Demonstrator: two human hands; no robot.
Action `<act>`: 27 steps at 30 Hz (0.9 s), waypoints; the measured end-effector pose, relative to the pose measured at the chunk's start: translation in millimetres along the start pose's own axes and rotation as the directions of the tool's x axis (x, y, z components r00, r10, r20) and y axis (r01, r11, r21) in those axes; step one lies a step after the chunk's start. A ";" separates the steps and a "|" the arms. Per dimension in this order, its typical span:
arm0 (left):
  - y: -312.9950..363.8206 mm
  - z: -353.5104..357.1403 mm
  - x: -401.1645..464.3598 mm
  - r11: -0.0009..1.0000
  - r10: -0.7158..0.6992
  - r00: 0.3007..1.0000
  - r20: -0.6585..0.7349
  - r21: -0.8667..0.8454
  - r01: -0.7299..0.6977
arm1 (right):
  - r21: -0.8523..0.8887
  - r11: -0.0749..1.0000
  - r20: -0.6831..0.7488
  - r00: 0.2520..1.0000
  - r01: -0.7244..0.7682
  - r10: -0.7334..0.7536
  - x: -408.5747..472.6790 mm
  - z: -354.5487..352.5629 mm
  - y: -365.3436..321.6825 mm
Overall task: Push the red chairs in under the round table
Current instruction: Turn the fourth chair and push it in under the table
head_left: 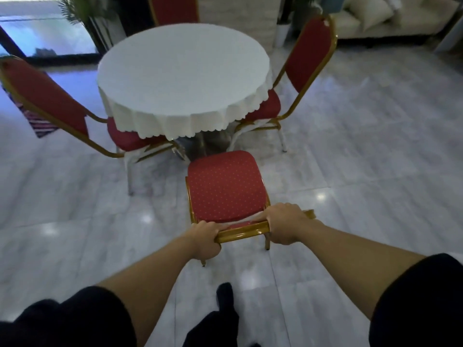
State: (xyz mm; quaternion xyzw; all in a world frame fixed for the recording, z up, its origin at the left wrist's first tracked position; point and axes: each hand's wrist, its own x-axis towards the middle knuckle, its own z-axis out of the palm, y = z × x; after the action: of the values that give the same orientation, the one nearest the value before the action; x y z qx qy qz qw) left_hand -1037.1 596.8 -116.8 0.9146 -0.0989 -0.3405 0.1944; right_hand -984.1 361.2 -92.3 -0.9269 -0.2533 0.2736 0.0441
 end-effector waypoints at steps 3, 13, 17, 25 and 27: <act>-10.8 -14.9 18.0 0.999 -0.019 1.000 0.013 -0.042 0.019 | -0.012 0.999 -0.012 0.999 0.031 -0.031 23.1 -13.9 6.1; -48.2 -106.8 110.1 0.990 -0.116 0.988 -0.099 -0.097 0.106 | -0.022 0.997 -0.008 0.997 0.078 -0.079 145.8 -90.9 37.3; -64.1 -146.7 141.1 0.984 -0.159 0.985 -0.066 -0.098 0.152 | -0.025 0.997 0.002 0.997 0.076 -0.075 192.6 -119.1 46.0; -69.2 -182.6 176.1 0.973 -0.187 0.982 -0.009 -0.138 0.184 | -0.081 0.986 0.073 0.987 0.147 -0.141 242.2 -149.7 72.1; -66.9 -184.8 178.8 0.972 -0.203 0.979 -0.011 -0.120 0.200 | -0.094 0.982 0.073 0.985 0.164 -0.158 243.8 -153.8 75.9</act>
State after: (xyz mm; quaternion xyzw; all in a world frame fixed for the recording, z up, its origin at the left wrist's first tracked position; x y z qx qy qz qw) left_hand -777.8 654.5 -121.6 0.9107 0.0171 -0.3532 0.2137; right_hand -692.8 424.4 -97.0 -0.8950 -0.3420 0.2861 0.0116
